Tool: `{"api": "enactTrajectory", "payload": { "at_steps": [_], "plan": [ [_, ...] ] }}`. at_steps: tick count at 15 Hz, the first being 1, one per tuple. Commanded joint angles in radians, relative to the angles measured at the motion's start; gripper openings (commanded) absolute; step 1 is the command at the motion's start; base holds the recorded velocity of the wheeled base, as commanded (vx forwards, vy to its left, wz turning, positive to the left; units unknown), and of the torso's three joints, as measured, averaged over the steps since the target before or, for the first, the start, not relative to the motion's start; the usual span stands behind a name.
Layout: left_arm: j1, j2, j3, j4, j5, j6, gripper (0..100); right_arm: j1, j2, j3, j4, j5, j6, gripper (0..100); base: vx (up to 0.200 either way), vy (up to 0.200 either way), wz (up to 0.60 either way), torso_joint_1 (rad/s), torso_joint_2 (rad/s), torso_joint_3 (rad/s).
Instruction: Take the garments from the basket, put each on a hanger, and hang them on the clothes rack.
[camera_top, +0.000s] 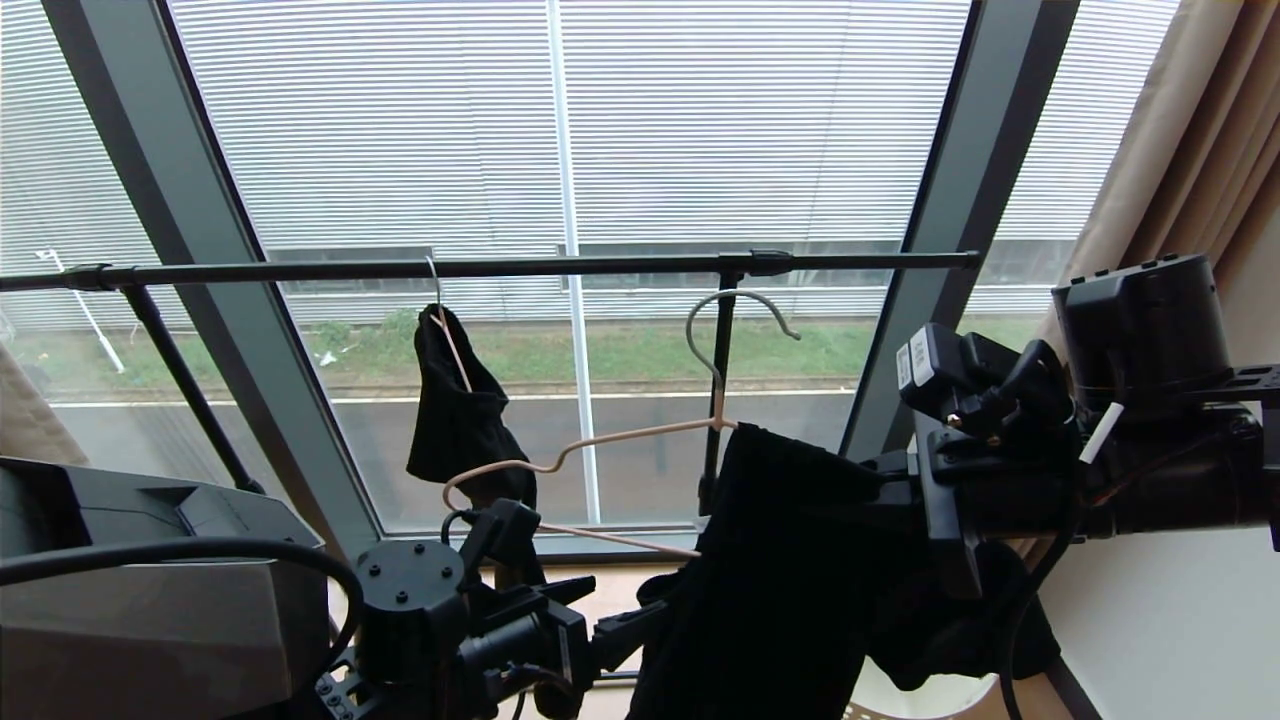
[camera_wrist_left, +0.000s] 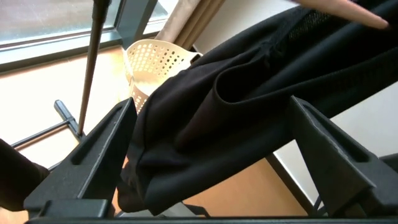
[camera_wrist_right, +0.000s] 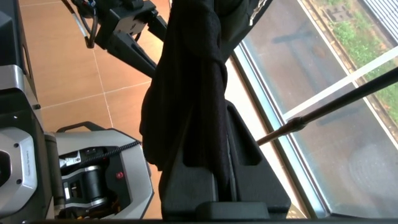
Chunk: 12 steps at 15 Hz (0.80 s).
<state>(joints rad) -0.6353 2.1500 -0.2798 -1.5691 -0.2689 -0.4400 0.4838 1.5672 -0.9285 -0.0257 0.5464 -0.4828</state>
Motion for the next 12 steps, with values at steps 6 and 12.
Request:
{"api": "enactTrajectory", "payload": {
  "at_steps": [6, 12],
  "plan": [
    [-0.001, -0.002, -0.016, -0.002, 0.033, -0.008, 100, 0.002, 0.007, 0.002, 0.001, 0.0, 0.0, 0, 0.0, 0.0, 0.0, 0.0, 0.0, 0.0],
    [-0.001, 0.008, -0.052, -0.002, 0.105, -0.011, 100, 0.022, 0.002, 0.005, 0.003, 0.0, 0.0, 0, 0.0, 0.0, 0.0, 0.0, 0.0, 0.0]
  ]
}}
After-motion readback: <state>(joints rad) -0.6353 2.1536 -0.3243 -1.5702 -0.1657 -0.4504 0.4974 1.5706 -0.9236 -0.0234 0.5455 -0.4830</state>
